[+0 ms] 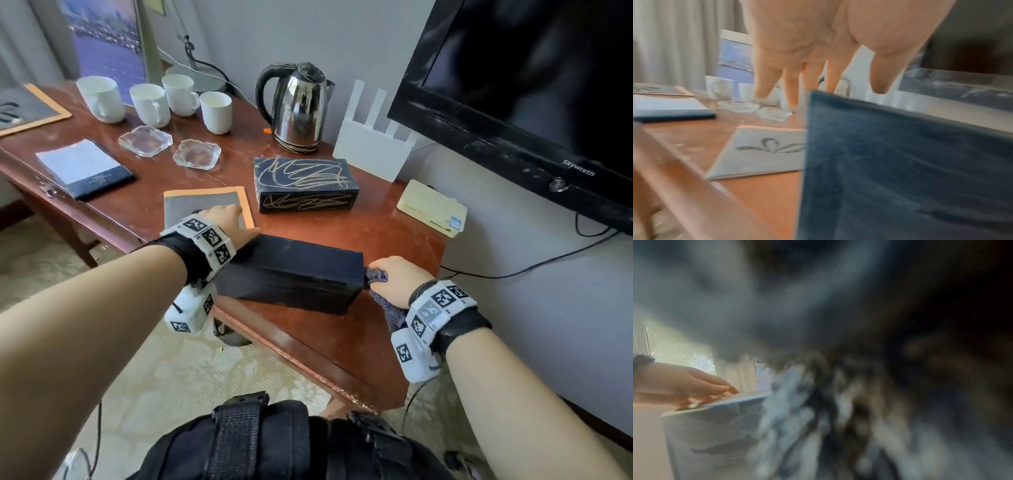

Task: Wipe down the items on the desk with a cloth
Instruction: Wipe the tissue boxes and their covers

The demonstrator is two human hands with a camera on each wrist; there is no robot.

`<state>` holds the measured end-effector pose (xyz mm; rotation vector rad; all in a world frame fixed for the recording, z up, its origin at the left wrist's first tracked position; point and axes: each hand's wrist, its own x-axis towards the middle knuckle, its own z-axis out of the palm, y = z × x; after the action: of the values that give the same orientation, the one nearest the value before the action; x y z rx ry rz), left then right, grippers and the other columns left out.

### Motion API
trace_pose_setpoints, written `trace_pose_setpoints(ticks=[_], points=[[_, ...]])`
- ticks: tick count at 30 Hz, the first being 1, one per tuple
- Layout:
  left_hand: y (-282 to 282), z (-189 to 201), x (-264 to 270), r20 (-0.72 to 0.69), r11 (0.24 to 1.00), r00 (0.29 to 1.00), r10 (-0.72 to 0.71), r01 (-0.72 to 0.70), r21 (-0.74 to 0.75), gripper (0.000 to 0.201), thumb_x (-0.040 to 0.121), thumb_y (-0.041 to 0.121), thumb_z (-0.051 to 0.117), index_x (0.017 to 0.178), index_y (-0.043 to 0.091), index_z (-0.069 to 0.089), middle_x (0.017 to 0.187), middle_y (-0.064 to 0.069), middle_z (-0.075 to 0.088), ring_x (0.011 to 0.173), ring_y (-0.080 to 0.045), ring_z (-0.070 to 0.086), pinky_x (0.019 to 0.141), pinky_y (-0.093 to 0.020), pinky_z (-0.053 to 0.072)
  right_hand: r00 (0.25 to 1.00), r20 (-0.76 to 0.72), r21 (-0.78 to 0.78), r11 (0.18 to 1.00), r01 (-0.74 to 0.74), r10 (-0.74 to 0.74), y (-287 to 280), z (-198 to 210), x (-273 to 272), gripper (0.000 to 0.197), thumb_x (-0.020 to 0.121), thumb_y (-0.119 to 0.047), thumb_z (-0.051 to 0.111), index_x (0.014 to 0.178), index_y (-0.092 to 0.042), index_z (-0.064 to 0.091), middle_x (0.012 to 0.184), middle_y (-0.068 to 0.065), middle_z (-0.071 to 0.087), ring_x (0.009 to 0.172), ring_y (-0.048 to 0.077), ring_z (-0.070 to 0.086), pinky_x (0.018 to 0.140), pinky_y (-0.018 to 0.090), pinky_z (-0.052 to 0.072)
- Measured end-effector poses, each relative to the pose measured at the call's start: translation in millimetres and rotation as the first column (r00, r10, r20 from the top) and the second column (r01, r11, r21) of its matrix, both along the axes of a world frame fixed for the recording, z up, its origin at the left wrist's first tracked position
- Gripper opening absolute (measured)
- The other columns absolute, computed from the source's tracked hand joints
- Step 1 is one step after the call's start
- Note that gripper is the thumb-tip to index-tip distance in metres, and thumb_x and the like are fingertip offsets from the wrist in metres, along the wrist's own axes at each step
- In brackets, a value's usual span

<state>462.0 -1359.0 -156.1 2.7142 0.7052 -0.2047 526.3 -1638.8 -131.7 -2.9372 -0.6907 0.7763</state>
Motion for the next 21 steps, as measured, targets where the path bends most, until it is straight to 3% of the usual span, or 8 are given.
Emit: trace_pose_setpoints(ticks=[3, 6, 8, 11, 14, 17, 21], points=[[8, -4, -14, -0.085, 0.988, 0.99, 0.112, -0.12, -0.093, 0.052, 0.095, 0.042, 0.045, 0.127, 0.002, 0.047, 0.123, -0.02, 0.056, 0.112, -0.035, 0.054, 0.09, -0.033, 0.04, 0.999, -0.025, 0.002, 1.0, -0.029, 0.029, 5, -8, 1, 0.019, 0.092, -0.017, 0.045, 0.101, -0.011, 0.06, 0.105, 0.009, 0.061, 0.092, 0.031, 0.058, 0.078, 0.036, 0.046], [1, -6, -19, -0.101, 0.985, 0.985, 0.142, -0.151, -0.082, 0.052, 0.096, 0.042, 0.041, 0.122, -0.002, 0.05, 0.116, -0.023, 0.059, 0.106, -0.036, 0.056, 0.086, -0.033, 0.042, 1.0, -0.004, -0.002, 1.0, -0.025, 0.025, 6, -10, 3, 0.025, 0.092, -0.018, 0.046, 0.112, -0.015, 0.06, 0.112, 0.006, 0.061, 0.096, 0.029, 0.058, 0.079, 0.034, 0.047], [-2, -5, -17, -0.085, 0.987, 0.988, 0.131, -0.138, -0.084, 0.05, 0.096, 0.041, 0.042, 0.123, 0.0, 0.049, 0.115, -0.022, 0.059, 0.105, -0.035, 0.056, 0.082, -0.032, 0.042, 1.0, 0.016, -0.046, 0.999, -0.01, 0.011, 5, -9, 5, 0.024, 0.091, -0.017, 0.046, 0.111, -0.017, 0.059, 0.109, 0.006, 0.062, 0.095, 0.029, 0.059, 0.078, 0.034, 0.048], [-9, 4, -11, -0.038, 0.991, 0.995, 0.089, -0.092, -0.096, 0.048, 0.094, 0.041, 0.045, 0.12, 0.001, 0.048, 0.115, -0.021, 0.058, 0.105, -0.035, 0.056, 0.077, -0.031, 0.038, 0.999, 0.031, -0.106, 0.994, 0.038, -0.035, -2, -10, 11, 0.014, 0.089, -0.014, 0.045, 0.083, -0.016, 0.056, 0.086, 0.006, 0.059, 0.082, 0.029, 0.056, 0.07, 0.032, 0.045], [-16, 15, -4, 0.047, 0.992, 0.998, 0.048, -0.043, -0.115, 0.048, 0.092, 0.041, 0.05, 0.12, 0.002, 0.043, 0.113, -0.02, 0.058, 0.103, -0.035, 0.055, 0.079, -0.034, 0.039, 0.994, 0.051, -0.118, 0.988, 0.102, -0.096, -11, -13, 16, 0.029, 0.09, -0.012, 0.044, 0.062, -0.018, 0.042, 0.075, 0.006, 0.051, 0.077, 0.029, 0.053, 0.069, 0.031, 0.04], [-23, 21, -2, 0.121, 0.984, 0.992, 0.035, -0.013, -0.176, 0.047, 0.09, 0.036, 0.057, 0.121, 0.004, 0.042, 0.111, -0.019, 0.059, 0.102, -0.034, 0.056, 0.076, -0.032, 0.037, 0.986, 0.095, -0.089, 0.985, 0.145, -0.137, -18, -10, 14, 0.026, 0.09, -0.012, 0.045, 0.065, -0.017, 0.042, 0.08, 0.005, 0.051, 0.081, 0.028, 0.051, 0.071, 0.029, 0.036], [-32, 12, -7, 0.171, 0.974, 0.984, 0.046, -0.006, -0.226, 0.039, 0.093, 0.038, 0.051, 0.115, 0.006, 0.047, 0.109, -0.016, 0.06, 0.1, -0.032, 0.057, 0.075, -0.03, 0.036, 0.989, 0.066, -0.099, 0.986, 0.137, -0.131, -29, -13, 3, 0.014, 0.091, -0.014, 0.045, 0.095, -0.011, 0.057, 0.105, 0.012, 0.059, 0.085, 0.028, 0.051, 0.075, 0.032, 0.042]])
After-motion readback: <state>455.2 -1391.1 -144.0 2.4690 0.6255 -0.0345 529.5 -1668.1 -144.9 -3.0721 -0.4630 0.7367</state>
